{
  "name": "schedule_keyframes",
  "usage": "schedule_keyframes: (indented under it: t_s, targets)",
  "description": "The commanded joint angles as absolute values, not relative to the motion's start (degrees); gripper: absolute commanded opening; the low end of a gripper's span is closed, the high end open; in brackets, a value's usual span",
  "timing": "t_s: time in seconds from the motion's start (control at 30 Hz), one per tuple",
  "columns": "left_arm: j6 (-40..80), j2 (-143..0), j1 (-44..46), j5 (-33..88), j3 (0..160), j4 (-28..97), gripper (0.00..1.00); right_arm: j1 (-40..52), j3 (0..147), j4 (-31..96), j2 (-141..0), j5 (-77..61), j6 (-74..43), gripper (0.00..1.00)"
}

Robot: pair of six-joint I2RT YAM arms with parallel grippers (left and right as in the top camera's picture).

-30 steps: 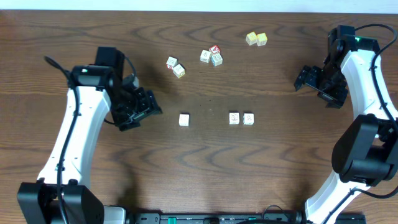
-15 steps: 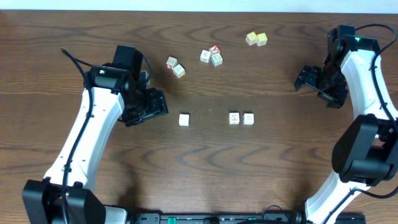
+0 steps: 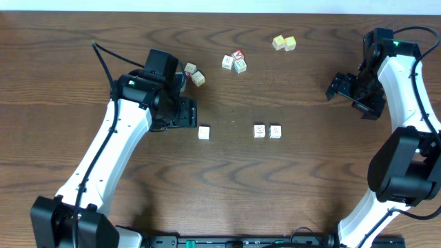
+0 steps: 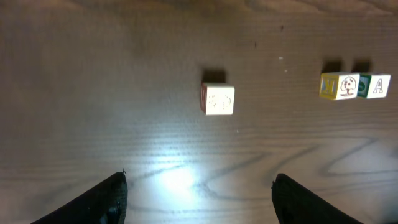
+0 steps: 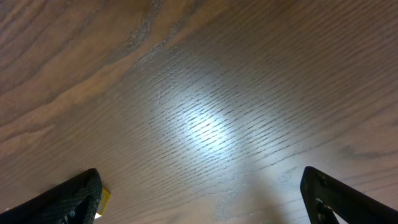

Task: Lift 3 blocks
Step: 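Move the left gripper toward the left front block, then close the left gripper on the O fish block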

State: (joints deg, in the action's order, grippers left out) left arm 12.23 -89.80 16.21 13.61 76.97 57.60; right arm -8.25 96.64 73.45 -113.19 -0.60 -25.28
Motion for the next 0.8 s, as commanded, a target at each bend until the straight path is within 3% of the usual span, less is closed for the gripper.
schedule_keyframes:
  t_s: [0.0,0.77]
  targets:
    - [9.15,-92.44,17.08,12.25,75.35,56.12,0.74,-8.43,97.49,73.47,-111.33,-0.27,-26.11,0.99]
    - [12.71,-113.51,25.12,6.17,73.56,43.55,0.72,-8.43,97.49,73.47,-111.33,-0.27,-26.11,0.99]
